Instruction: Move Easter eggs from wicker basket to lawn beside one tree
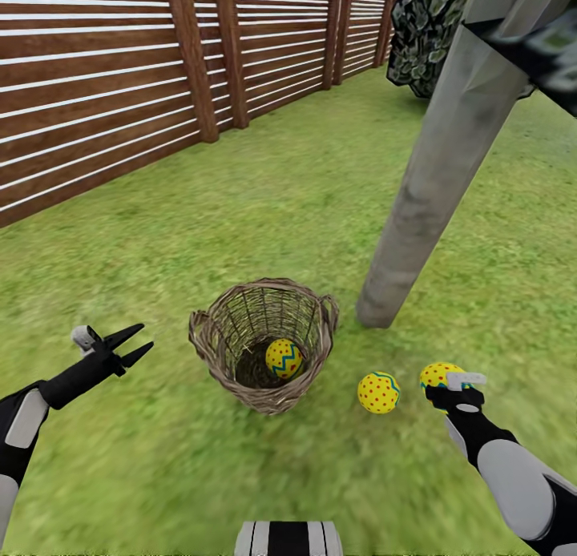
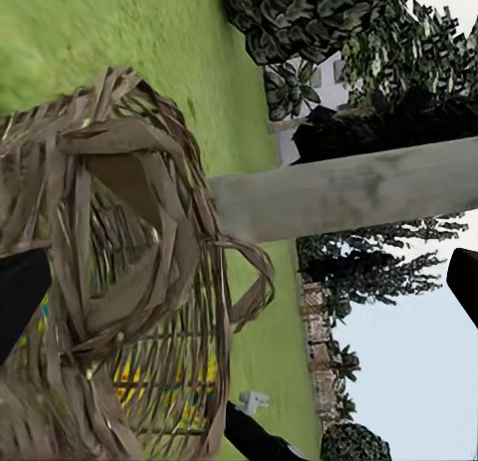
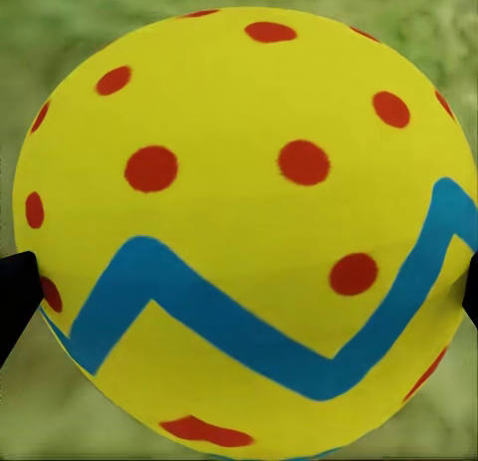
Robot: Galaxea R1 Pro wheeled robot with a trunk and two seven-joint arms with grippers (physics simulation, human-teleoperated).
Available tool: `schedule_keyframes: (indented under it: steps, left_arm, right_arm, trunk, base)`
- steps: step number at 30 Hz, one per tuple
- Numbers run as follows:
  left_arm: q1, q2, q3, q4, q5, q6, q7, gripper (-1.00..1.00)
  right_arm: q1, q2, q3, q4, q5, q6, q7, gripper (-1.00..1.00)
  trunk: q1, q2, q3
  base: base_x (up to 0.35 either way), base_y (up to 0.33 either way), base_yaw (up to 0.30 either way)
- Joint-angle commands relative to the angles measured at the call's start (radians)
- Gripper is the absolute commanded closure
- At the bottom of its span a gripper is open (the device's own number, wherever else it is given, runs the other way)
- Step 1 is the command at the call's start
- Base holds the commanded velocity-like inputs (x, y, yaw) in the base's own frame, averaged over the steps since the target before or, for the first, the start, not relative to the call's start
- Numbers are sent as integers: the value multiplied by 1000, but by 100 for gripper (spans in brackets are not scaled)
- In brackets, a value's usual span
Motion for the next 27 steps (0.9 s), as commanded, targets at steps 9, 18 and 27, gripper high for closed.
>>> schedule_keyframes:
  steps: [9,18,27]
  left_arm:
    - [-1,0,1,0,2,6,-2,-100]
    - [-1,-1,1,0,2,6,-2,-100]
    - [-1,-1,1,0,2,6,-2,-100]
  right_arm:
    - [-43,2,-1,6,12,-4,-1,100]
    - [-57,-1,25,-17,9,-5,0,100]
    - [-123,2,28,-20,15,15,-79,100]
  trunk:
    - [4,-2,-36]
    - [8,-5,-70]
    - [12,-7,-105]
  base:
    - [0,0,0]
    - [0,0,0]
    - [0,0,0]
